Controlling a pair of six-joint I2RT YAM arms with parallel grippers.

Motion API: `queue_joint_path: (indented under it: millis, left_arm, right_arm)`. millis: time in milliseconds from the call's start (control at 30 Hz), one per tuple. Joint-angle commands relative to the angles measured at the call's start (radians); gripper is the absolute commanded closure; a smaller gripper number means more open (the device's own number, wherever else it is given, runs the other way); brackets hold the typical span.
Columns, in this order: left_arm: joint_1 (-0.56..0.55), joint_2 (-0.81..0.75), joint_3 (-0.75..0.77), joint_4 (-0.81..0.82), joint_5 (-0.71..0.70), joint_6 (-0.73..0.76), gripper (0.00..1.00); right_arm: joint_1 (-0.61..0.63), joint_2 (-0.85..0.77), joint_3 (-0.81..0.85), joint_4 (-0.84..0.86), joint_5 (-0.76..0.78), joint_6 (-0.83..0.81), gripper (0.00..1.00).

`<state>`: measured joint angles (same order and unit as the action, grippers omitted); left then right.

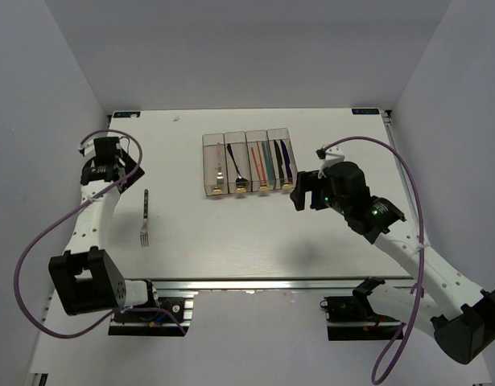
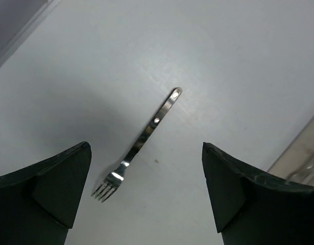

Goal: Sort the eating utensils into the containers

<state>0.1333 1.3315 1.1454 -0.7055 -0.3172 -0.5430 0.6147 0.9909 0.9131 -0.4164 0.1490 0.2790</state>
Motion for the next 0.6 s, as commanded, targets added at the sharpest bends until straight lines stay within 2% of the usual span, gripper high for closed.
queue_joint_path:
  millis: [0,200,367,433,567]
  left_arm:
    - [0.032,0.063,-0.085,-0.029,0.064,0.037,0.02]
    - [0.051,0.144,-0.153,0.066,0.316,0.103,0.06]
    - [0.052,0.176,-0.19,0.043,0.288,0.103,0.22]
    - [0.052,0.201,-0.208,0.034,0.254,0.1,0.33]
    - [0.051,0.242,-0.23,0.044,0.23,0.086,0.48]
  right_arm:
    - [-0.006,-0.029,-0.002,0.044,-0.072,-0.015,0.11]
    - [-0.006,-0.047,-0.023,0.07,-0.126,-0.023,0.11]
    - [-0.006,-0.046,-0.019,0.07,-0.178,-0.031,0.11]
    - [-0.007,-0.052,-0.017,0.071,-0.18,-0.029,0.11]
    - [-0.006,-0.054,-0.013,0.073,-0.18,-0.032,0.11]
